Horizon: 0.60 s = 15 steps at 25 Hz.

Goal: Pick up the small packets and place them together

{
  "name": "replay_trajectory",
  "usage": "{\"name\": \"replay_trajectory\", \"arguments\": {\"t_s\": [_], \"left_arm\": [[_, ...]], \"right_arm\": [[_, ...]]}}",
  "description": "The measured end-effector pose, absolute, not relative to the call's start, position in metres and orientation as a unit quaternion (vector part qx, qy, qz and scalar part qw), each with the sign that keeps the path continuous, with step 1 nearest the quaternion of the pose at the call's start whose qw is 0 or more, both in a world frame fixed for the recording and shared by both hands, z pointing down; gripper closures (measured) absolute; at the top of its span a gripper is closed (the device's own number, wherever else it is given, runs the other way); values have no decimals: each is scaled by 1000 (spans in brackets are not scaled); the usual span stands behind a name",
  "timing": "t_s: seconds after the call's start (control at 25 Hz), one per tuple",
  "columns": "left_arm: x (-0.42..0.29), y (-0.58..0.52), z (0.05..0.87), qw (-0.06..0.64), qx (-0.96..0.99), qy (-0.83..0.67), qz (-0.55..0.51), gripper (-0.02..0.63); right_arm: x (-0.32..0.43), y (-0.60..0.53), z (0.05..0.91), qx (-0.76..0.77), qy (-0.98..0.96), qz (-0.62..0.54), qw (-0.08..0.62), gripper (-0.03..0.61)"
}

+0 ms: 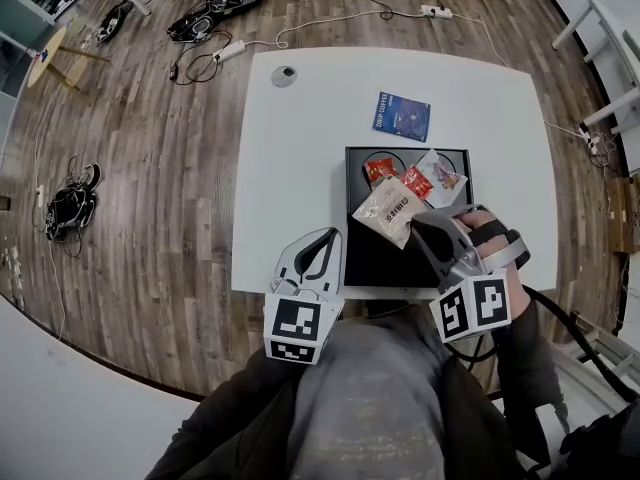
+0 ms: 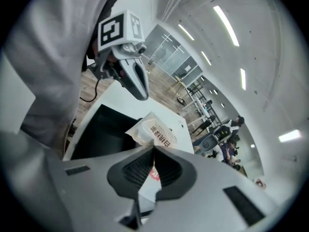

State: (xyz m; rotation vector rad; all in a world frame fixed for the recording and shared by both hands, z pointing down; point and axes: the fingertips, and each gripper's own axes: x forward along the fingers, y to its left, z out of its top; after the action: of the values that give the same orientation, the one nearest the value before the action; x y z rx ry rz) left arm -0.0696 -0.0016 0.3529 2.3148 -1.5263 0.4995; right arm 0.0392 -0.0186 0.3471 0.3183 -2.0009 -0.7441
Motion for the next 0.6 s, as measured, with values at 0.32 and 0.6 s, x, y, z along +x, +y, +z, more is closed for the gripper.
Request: {"name": "replay_trajectory", "arguments": {"t_s": [0.32, 0.6], "left_arm": [[-87, -10, 354, 169, 789, -560, 186, 611], [-94, -11, 362, 179, 781, -567, 192, 611]], "right_arm": [[36, -76, 370, 160, -793, -281, 516, 568], [39, -84, 392, 162, -789, -255, 536, 555]]}}
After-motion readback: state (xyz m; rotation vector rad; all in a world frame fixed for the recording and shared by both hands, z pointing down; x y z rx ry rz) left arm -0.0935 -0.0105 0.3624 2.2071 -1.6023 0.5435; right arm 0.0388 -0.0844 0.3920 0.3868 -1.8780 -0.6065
